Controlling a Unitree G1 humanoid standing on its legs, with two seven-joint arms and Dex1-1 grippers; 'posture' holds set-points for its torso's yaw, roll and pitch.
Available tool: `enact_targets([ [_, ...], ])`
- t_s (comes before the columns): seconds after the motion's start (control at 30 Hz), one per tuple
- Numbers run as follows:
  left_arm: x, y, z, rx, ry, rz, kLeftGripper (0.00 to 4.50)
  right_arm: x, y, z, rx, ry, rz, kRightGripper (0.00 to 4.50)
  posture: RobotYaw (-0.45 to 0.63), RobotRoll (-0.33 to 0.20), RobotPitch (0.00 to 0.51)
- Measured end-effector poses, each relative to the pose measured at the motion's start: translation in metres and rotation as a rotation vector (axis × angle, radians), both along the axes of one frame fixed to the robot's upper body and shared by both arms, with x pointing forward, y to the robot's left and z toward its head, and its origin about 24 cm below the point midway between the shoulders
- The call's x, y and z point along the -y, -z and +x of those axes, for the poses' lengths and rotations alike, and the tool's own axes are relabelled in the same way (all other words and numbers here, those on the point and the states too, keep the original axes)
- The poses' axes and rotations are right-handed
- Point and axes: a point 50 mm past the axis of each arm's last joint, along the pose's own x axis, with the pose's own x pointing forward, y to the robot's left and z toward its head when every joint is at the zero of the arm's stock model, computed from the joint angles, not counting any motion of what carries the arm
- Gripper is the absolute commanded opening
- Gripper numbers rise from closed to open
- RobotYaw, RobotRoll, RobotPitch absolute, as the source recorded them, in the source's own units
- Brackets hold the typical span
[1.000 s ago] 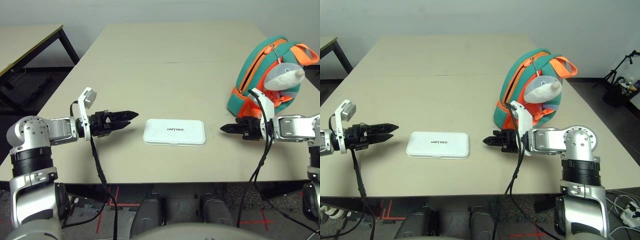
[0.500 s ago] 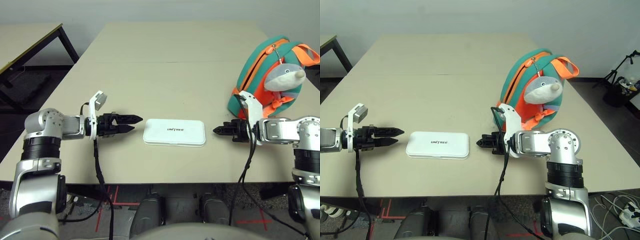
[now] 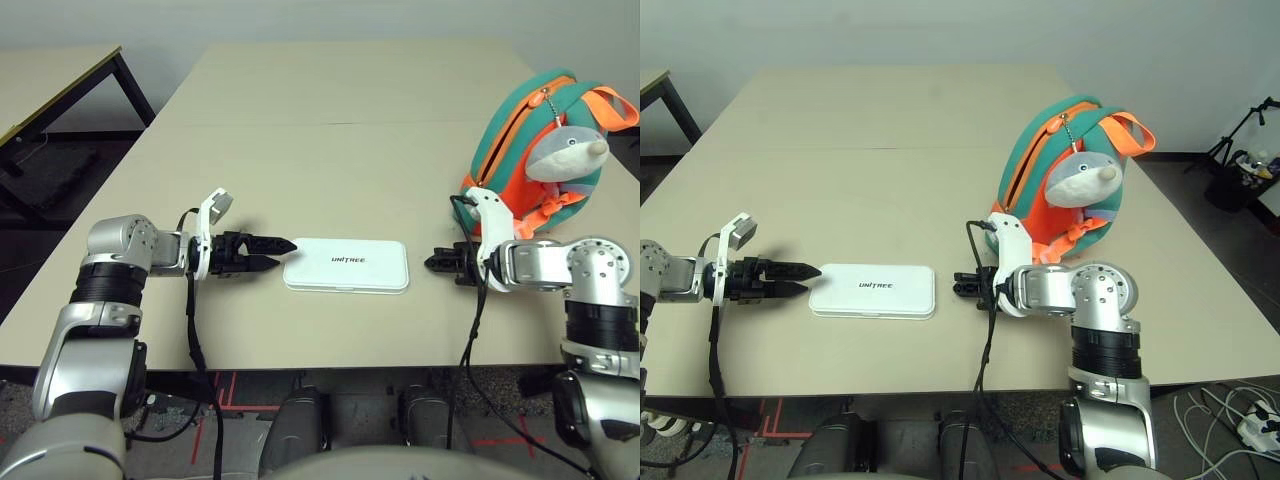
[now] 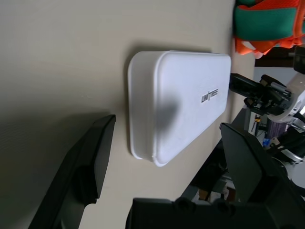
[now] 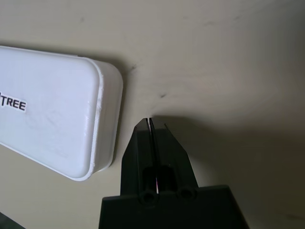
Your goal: Put the pencil case into the backpack and zip it.
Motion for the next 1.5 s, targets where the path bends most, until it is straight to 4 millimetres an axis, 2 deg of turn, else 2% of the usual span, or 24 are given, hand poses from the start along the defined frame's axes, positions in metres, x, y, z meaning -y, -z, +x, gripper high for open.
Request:
enact_targets([
  [0.23, 0.003, 0.002, 0.003, 0.006, 0.004, 0.009, 4.50, -0.012, 0.003, 0.000, -0.008, -0.043, -0.002, 0.03, 0.00, 0.000, 0.046],
  [0.63, 0.006, 0.003, 0.004, 0.003, 0.008, 0.001, 4.50, -0.031, -0.006, 0.009, 0.038, -0.077, 0.000, 0.03, 0.01, 0.000, 0.045],
  [1.03, 0.004, 0.005, -0.006, -0.031, 0.001, -0.018, 4.50, -0.047, -0.006, 0.012, 0.044, -0.085, 0.011, 0.03, 0.02, 0.000, 0.051],
  [1.13, 0.004, 0.007, -0.009, -0.046, -0.002, -0.025, 3.87, -0.049, -0.005, 0.013, 0.043, -0.088, 0.015, 0.00, 0.02, 0.000, 0.051],
  [1.27, 0.004, 0.011, -0.013, -0.080, -0.001, -0.024, 2.57, -0.051, -0.007, 0.014, 0.049, -0.092, 0.017, 0.00, 0.02, 0.000, 0.050],
  [1.33, 0.003, 0.007, -0.014, -0.070, -0.003, -0.058, 2.08, -0.050, -0.007, 0.016, 0.052, -0.080, 0.001, 0.00, 0.03, 0.000, 0.049],
  [1.5, 0.004, -0.003, -0.014, -0.026, 0.008, -0.125, 1.51, -0.047, -0.005, 0.018, 0.049, -0.062, -0.023, 0.00, 0.03, 0.000, 0.048],
])
